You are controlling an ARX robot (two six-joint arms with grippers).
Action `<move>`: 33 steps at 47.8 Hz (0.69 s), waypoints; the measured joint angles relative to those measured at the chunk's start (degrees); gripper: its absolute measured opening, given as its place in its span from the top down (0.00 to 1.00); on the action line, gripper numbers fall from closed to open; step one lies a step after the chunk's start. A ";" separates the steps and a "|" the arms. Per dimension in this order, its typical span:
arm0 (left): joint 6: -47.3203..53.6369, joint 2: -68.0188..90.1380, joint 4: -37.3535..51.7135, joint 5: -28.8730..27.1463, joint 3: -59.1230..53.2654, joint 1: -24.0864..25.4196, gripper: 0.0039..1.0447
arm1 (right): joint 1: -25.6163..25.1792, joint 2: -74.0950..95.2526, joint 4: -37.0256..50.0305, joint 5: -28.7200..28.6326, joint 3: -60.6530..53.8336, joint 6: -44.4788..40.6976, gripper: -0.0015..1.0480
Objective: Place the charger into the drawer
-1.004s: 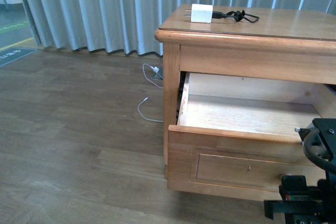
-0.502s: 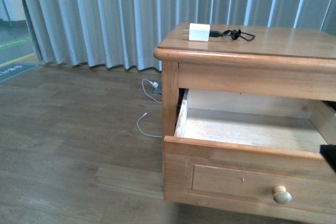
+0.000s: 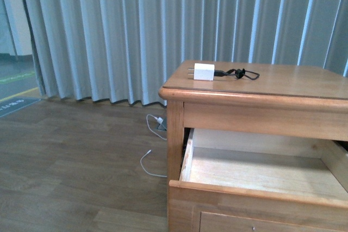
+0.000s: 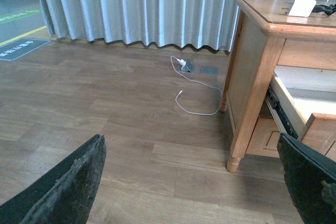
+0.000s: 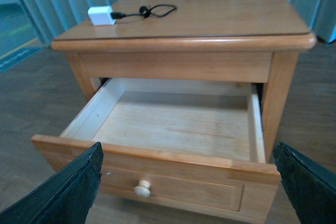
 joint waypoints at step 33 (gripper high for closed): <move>0.00 0.00 0.00 0.00 0.00 0.00 0.05 | -17.49 -9.64 -3.17 -11.04 -3.87 4.63 0.08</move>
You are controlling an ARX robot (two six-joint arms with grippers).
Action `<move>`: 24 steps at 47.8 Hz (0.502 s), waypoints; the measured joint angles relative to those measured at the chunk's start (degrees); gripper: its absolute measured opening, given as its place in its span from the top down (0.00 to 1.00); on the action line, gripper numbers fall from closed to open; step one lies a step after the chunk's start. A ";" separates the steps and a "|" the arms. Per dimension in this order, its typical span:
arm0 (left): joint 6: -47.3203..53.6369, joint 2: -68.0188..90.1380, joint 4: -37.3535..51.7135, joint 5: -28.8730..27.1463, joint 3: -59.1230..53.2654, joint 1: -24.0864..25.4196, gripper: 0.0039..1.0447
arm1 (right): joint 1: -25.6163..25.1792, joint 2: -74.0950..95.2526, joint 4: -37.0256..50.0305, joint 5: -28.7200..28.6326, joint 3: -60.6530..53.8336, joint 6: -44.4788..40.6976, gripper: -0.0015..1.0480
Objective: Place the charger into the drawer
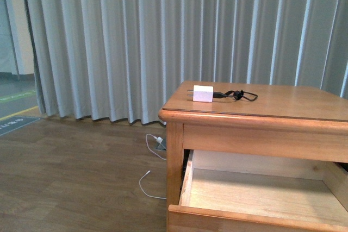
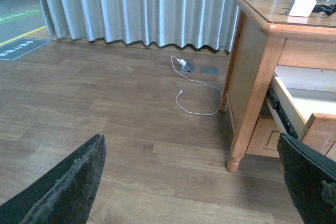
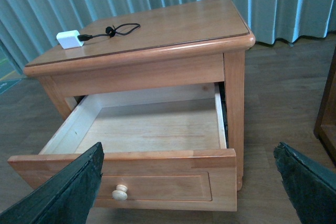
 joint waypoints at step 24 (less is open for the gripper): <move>0.00 0.00 0.00 0.00 0.00 0.00 0.05 | 11.93 -11.30 -3.93 12.35 -4.13 -7.96 0.41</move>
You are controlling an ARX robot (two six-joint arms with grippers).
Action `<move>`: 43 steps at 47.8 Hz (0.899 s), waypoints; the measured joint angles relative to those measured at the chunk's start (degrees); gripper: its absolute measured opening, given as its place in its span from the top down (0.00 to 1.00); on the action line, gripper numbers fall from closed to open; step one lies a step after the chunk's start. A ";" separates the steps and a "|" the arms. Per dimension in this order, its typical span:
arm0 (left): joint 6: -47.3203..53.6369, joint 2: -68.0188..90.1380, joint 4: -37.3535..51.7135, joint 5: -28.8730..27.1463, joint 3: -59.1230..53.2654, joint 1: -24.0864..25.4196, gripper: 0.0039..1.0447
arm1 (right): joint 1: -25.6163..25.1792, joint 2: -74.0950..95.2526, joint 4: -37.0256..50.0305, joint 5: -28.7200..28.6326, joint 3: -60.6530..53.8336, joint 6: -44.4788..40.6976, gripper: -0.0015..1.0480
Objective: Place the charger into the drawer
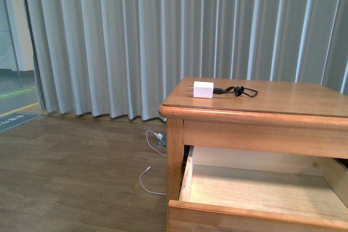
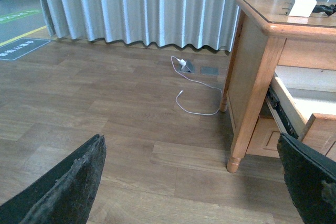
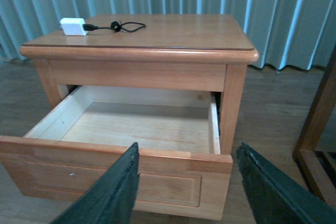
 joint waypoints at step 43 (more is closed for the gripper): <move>-4.00 9.01 7.41 -26.97 0.09 -8.72 0.05 | 0.52 -0.22 -0.04 0.52 0.00 -0.35 0.08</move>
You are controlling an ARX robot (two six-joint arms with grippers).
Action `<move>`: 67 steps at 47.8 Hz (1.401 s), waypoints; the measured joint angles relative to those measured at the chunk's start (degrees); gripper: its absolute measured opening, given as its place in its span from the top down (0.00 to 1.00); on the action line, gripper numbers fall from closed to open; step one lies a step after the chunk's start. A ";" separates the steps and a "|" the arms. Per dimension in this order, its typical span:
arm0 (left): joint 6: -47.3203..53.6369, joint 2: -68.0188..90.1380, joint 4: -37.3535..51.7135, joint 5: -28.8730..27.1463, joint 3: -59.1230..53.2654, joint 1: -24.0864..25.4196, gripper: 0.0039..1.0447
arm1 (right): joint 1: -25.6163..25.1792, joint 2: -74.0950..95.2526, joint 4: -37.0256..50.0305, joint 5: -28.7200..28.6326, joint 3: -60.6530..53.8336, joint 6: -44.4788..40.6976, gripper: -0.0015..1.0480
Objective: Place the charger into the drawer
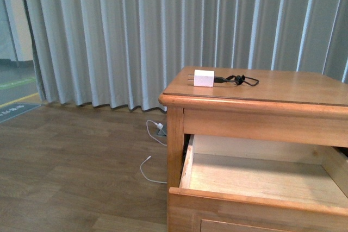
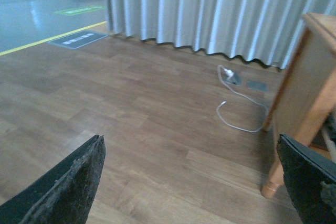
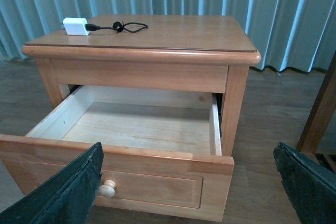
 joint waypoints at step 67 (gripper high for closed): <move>4.81 132.15 -2.23 9.77 126.90 -18.73 0.05 | 0.04 0.00 0.00 0.02 0.00 0.00 0.08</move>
